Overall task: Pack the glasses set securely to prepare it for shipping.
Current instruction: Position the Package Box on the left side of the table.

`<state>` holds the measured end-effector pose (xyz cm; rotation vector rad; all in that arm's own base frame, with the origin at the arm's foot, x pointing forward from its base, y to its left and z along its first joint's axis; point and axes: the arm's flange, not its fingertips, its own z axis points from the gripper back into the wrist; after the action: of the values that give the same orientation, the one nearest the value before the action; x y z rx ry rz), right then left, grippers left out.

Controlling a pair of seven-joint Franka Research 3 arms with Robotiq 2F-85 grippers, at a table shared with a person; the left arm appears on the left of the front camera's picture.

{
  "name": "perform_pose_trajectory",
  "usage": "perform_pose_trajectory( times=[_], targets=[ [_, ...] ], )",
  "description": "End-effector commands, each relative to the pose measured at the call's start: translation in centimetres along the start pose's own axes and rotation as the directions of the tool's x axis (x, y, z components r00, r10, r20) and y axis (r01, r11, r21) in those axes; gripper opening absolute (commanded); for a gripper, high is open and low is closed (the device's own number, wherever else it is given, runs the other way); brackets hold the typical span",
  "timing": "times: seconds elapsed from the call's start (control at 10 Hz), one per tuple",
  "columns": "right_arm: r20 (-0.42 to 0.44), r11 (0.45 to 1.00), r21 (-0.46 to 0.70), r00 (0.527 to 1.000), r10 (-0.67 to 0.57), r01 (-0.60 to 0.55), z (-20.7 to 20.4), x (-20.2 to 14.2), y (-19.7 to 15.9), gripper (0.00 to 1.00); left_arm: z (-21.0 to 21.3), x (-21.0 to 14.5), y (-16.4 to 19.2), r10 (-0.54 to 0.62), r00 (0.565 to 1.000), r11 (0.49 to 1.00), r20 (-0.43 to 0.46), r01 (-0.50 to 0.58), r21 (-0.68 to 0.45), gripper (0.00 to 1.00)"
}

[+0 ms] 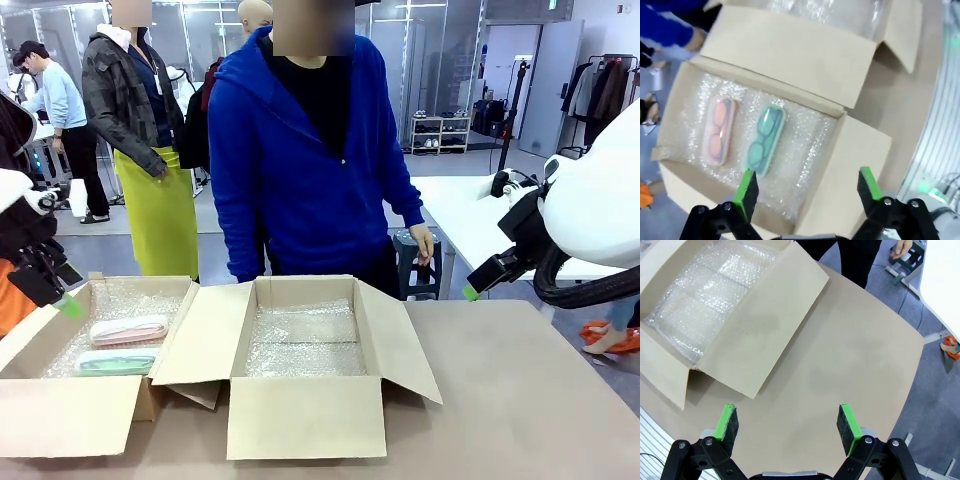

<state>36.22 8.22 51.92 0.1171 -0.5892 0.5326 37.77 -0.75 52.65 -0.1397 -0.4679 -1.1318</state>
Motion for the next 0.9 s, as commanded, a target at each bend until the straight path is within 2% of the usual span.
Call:
perform_pose_trajectory(
  times=[0.0, 0.1, 0.8],
  targets=[
    [-0.002, 1.000, -0.012, 1.000, -0.020, 0.020, 0.06, 0.07, 0.30, 1.00, -0.61, -0.54, -0.94, 0.015, 1.000, 1.000, -0.016, -0.016, -0.019, 1.00],
    [-0.002, 1.000, -0.012, 1.000, -0.020, 0.020, 0.06, 0.07, 0.30, 1.00, 0.00, 0.00, 0.00, 0.000, 1.000, 1.000, 0.000, 0.000, 0.000, 1.00],
    [-0.002, 1.000, -0.012, 1.000, -0.020, 0.020, 0.06, 0.07, 0.30, 1.00, 0.00, 0.00, 0.00, 0.000, 1.000, 1.000, 0.000, 0.000, 0.000, 1.00]
  ],
)
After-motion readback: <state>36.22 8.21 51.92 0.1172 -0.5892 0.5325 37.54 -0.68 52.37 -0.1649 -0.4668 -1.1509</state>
